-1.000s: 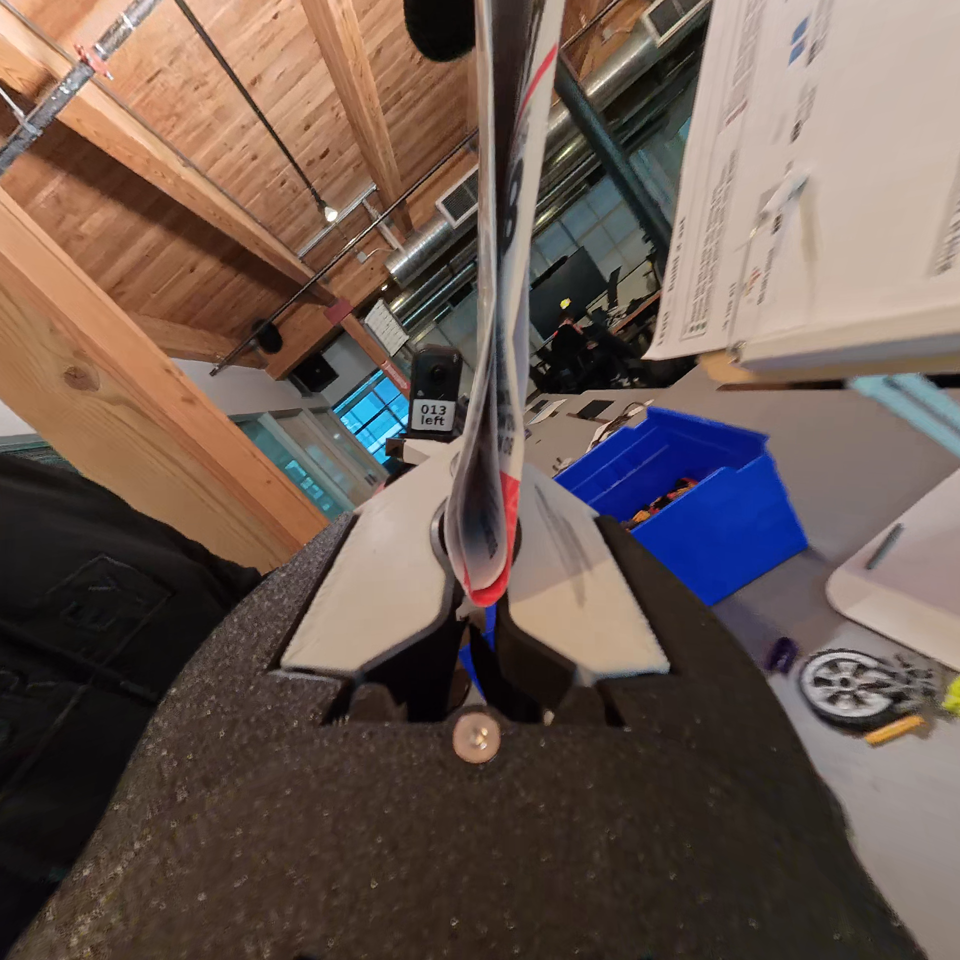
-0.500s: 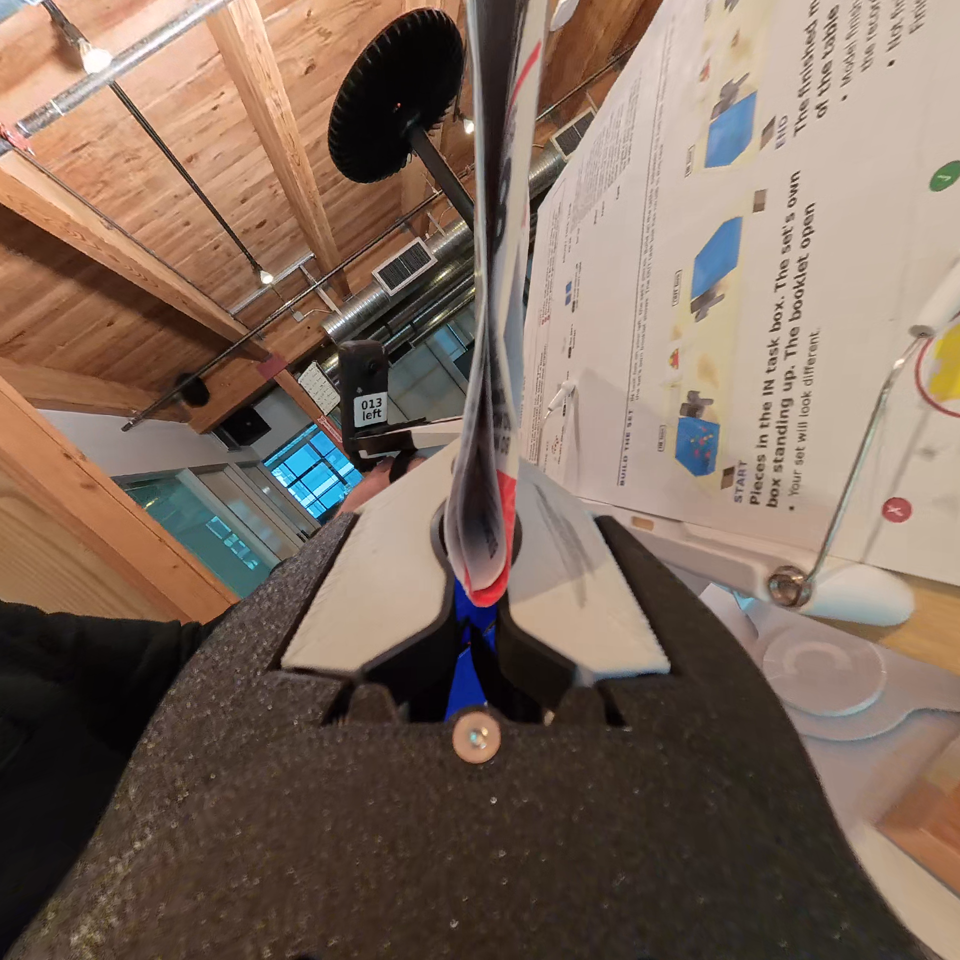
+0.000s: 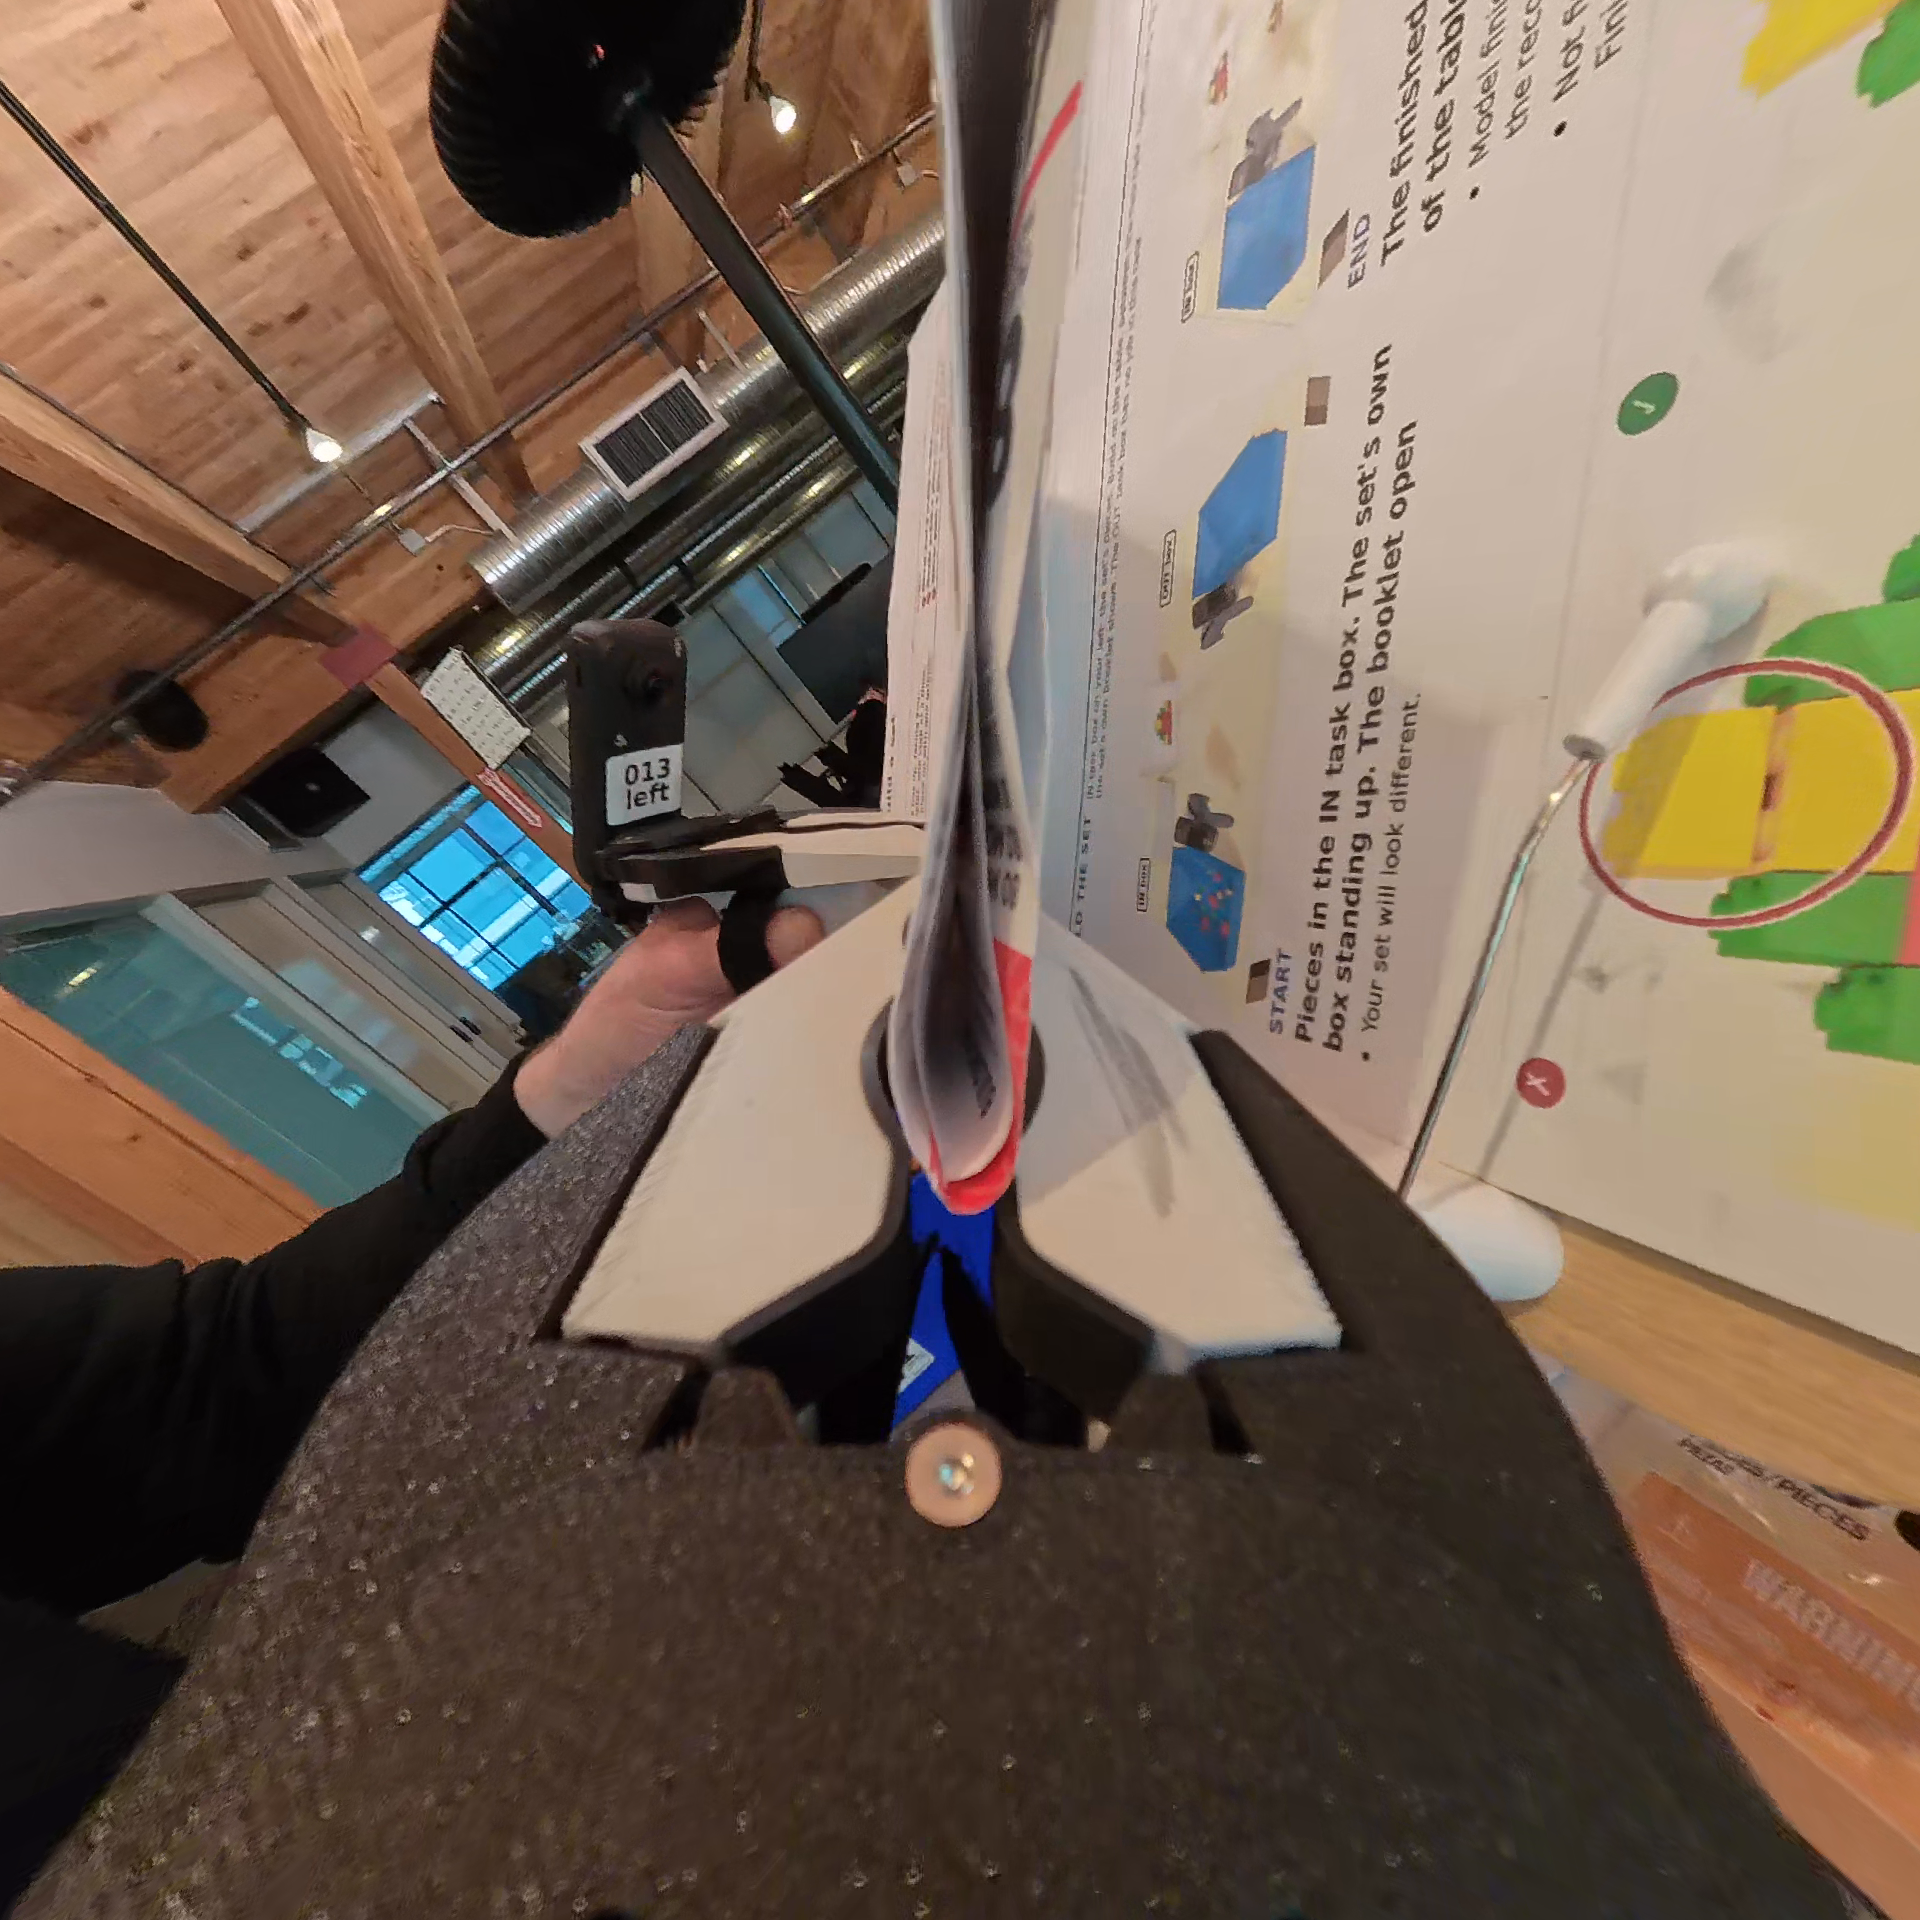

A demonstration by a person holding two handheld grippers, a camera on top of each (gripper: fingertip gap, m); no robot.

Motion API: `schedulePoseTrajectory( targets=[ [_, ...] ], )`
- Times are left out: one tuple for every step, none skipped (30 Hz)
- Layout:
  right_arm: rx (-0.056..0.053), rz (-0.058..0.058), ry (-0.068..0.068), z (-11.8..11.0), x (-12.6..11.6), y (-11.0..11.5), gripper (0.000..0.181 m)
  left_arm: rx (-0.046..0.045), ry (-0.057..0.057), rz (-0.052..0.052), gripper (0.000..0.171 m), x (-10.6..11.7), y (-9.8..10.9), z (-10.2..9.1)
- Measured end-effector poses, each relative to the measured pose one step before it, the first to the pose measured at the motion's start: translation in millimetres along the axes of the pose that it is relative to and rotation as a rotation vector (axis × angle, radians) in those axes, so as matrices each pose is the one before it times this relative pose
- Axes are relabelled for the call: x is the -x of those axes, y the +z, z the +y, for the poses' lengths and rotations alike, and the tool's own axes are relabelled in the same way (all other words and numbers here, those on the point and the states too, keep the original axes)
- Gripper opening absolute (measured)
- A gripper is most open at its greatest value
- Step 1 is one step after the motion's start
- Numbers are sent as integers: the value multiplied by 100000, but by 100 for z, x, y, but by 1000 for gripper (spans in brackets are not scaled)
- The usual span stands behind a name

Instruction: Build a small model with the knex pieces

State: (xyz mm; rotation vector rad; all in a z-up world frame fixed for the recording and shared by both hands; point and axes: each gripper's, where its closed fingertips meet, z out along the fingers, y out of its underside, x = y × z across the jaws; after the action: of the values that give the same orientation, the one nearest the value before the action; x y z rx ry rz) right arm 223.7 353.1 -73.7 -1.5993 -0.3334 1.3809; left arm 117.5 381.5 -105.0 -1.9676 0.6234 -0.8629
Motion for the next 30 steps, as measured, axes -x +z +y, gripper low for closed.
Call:
schedulePoseTrajectory(
  targets=[
    [829, 1352, -716, 110, -140, 191, 0, -651, 288, 266, 0, -33, 27, -31],
    [1080, 1093, -784, 162, -106, 233, 0, -1139, 607, 268, 0, -26, -26, -69],
    [758, 1044, -817, 110, -68, 256, 0, -1461, 853, 583, 0, -116, -89, -69],
    [686, 1157, -764, 97, -60, 264, 0, -1517, 1319, -198, 0, -74, -151, -67],
    [992, 954, -694, 123, -27, 282, 0, -1424, 1755, -312, 0, -120, -168, -60],
    [979, 667, -549, 133, 31, 285, 0, -1287, 2020, 1012, 0, -309, -110, -89],
    [769, 485, -33, 109, 39, 287, 0, -270, 1636, -796, 0, 29, -92, 24],
    [399, 1040, 133, 73, -85, 264, 0, -410, 1601, -460, 0, 21, -131, -38],
    [525, 886, 34, 86, -71, 246, 0, -751, 1703, 903, 0, -211, -107, -76],
    [780, -173, 374, 113, 59, 240, 1, -464, 1733, 586, 0, -156, -63, -9],
    [633, -199, 822, 94, 47, 248, 1, 146, 388, -701, 0, 121, -34, 61],
    [574, -131, 735, 102, 41, 287, 1, 66, -909, 789, 0, -3, 10, -24],
    [854, -605, 596, 151, 147, 309, 1, 727, -218, 394, 0, 17, 69, 22],
    [711, -465, 639, 149, 157, 323, 1, 959, 2858, -1504, 0, 89, 60, 23],
    [495, 376, 408, 155, 53, 302, 1, 1539, 4090, -2460, 1, 97, 91, 60],
    [552, 981, 123, 170, -76, 250, 1, 1630, 2763, -1703, 1, 20, 119, 51],
    [236, 1002, 296, 99, -204, 127, 2, 1688, 936, -1311, 2, 83, 124, 77],
    [207, 644, 623, 83, -235, 11, 3, 1609, -447, 230, 2, 30, 139, 115],
    [743, 289, 476, 178, -201, -29, 8, 1564, -2493, 1646, 2, -17, 100, 113],
    [1325, -222, 94, 249, -87, -66, 12, 751, -2929, 2060, 2, -30, 34, 23],
    [441, -415, 203, 61, 55, -183, 16, 43, -1712, 1303, 1, -5, 23, -20],
    [-231, 451, -384, -58, 53, -281, 23, -309, -150, 398, 1, 0, -6, -1],
    [364, 1353, -1712, -16, -7, -334, 32, -211, 471, -318, 2, -3, -15, 56],
    [751, 2133, -2105, 1, -127, -394, 39, -325, 340, -498, 1, -33, -49, 22],
    [179, 2715, -2142, -122, -260, -483, 44, -447, 229, -817, 2, 28, -54, -17],
    [-515, 2182, -2433, -246, -213, -591, 46, 55, 815, -1176, 2, 66, -29, 58],
    [38, 1989, -2476, -173, -223, -649, 46, 826, 1780, -1069, 2, 31, 10, 149],
    [356, 3146, -2697, -141, -415, -718, 46, 636, 1289, -1017, 3, -7, -13, 78],
    [-407, 4053, -2979, -264, -574, -832, 46, 334, 677, -953, 4, -27, -57, 2],
    [-1126, 3682, -2448, -388, -590, -873, 46, -421, 741, -1101, 7, -23, -96, -151]
  ],
)
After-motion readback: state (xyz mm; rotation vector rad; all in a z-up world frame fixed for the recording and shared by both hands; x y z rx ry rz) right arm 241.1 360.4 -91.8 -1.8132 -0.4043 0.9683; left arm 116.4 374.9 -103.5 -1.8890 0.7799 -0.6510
